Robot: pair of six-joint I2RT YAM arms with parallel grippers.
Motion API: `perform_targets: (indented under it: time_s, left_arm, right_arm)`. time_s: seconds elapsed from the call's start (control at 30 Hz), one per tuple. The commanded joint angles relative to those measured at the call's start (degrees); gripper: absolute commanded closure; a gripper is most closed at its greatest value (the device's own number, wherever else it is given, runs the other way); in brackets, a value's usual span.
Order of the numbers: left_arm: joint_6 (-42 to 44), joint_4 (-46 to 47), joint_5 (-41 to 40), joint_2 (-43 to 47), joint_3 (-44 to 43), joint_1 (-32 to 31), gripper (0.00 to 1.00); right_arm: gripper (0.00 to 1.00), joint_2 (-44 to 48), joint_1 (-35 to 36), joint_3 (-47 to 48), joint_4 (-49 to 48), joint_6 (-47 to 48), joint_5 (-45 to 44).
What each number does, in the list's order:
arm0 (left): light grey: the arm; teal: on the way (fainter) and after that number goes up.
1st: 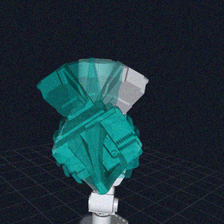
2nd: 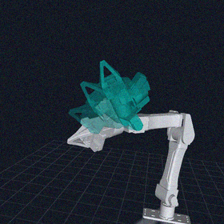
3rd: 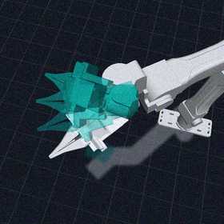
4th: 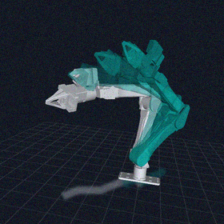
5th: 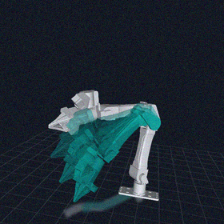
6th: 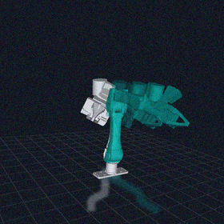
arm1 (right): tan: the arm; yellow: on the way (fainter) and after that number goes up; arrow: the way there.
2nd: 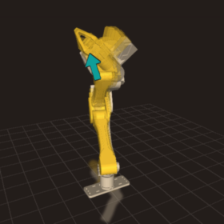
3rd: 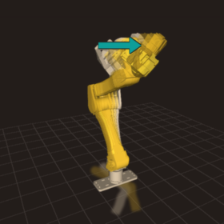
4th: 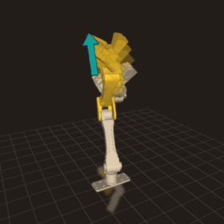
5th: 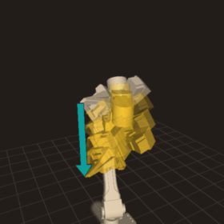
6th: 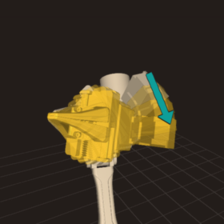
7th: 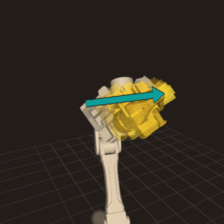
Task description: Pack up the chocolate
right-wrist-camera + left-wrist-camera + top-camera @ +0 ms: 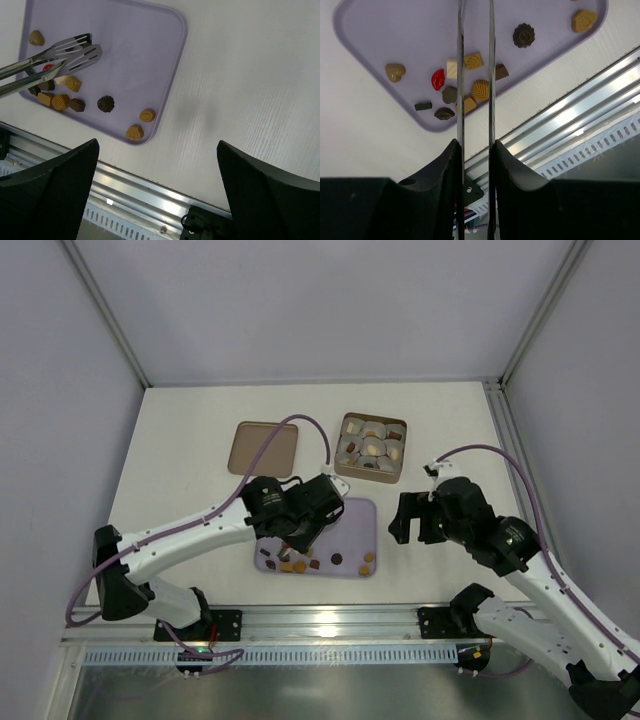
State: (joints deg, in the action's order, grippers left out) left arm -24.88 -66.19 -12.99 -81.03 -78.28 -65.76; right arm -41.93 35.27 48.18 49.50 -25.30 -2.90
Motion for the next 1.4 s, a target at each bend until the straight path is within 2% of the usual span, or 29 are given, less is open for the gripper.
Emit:
perform_targets:
  time_s: [0.0, 0.57, 1.07, 1.37]
  left_arm:
    - [1.7, 2.4, -1.8, -1.6, -4.5, 1.8, 0.77]
    - [8.5, 9.3, 5.4, -17.7, -25.6, 12.7, 0.77]
    - [10.7, 9.5, 10.1, -34.3, -43.8, 15.7, 0.76]
    - [10.2, 9.1, 12.7, -39.0, -46.1, 15.7, 0.76]
  right_arm:
    - [0.00, 1.3, -0.1, 0.4, -0.1, -1.0, -1.3]
    - [0.00, 5.4, -0.1, 0.9, 1.4, -3.8, -6.0]
    - [0.00, 6.2, -0.1, 1.1, 1.9, -4.0, -7.2]
    - [0.00, 6.7, 0.0, 1.2, 2.1, -4.0, -7.3]
